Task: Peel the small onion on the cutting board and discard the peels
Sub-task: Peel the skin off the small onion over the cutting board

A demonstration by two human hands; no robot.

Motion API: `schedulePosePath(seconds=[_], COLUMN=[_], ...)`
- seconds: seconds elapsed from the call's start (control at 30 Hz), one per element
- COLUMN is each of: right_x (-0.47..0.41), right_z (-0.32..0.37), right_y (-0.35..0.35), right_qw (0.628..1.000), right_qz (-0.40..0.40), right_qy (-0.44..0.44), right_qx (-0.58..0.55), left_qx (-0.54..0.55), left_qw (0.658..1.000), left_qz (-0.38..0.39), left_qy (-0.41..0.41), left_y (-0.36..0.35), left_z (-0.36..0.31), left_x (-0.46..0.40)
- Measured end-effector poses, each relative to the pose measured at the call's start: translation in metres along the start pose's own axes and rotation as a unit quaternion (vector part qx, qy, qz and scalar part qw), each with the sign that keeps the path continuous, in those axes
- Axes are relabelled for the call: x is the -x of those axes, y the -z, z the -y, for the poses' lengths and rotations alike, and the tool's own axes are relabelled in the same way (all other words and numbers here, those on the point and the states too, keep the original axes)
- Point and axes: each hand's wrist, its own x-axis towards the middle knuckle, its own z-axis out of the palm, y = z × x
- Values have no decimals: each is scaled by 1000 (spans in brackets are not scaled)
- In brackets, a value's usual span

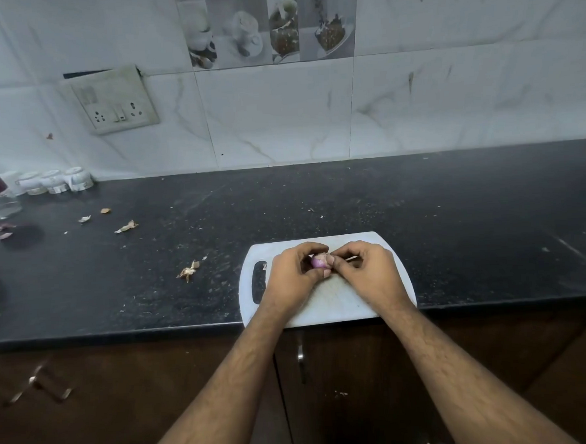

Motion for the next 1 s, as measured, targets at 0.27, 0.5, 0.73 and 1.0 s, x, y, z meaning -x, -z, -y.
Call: schedulePosePath(seconds=[0.27,0.5,0.73,1.0], right_x=[3,2,5,5], right_z=[2,1,6,6], right_y=[0,1,-3,-8], right_qw=[1000,1000,999,996], right_qz=[-13,-11,-13,-21], right_qy=[13,2,1,-21], right_qx=[9,8,32,88], left_qx=[30,41,45,54], left_qw=[1000,999,999,998], left_qz=[2,-7,-16,-12], left_qy=[-7,14,7,4], left_y=[0,2,3,1], left_z=[-4,-9,-8,-9], left_x=[4,5,6,6])
